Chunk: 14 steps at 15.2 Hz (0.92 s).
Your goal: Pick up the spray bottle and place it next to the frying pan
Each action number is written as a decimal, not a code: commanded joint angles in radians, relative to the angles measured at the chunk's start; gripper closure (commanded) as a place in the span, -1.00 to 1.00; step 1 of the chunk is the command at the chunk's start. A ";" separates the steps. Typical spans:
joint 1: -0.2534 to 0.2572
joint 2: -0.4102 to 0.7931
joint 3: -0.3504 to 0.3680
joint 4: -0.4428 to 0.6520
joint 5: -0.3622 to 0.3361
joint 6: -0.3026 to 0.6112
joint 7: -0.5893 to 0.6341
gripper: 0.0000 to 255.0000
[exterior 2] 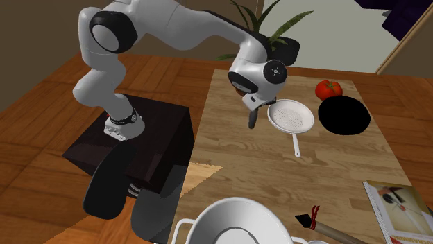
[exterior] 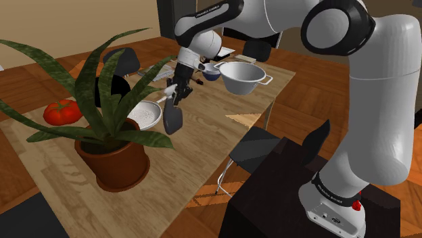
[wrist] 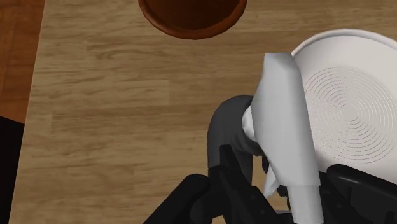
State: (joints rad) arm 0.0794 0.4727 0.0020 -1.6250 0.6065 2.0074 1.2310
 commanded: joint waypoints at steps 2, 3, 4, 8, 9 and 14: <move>0.003 0.029 0.002 -0.021 0.006 0.029 -0.016 1.00; 0.003 0.035 0.003 -0.025 0.008 0.037 -0.021 1.00; 0.003 0.047 0.004 -0.030 0.013 0.052 -0.031 1.00; 0.004 0.047 0.003 -0.030 0.014 0.052 -0.032 1.00; 0.005 0.047 0.003 -0.030 0.014 0.052 -0.032 1.00; 0.000 0.055 0.003 -0.021 0.012 0.049 -0.035 -1.00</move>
State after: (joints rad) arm 0.0704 0.5136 -0.0023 -1.6277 0.6195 2.0691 1.1936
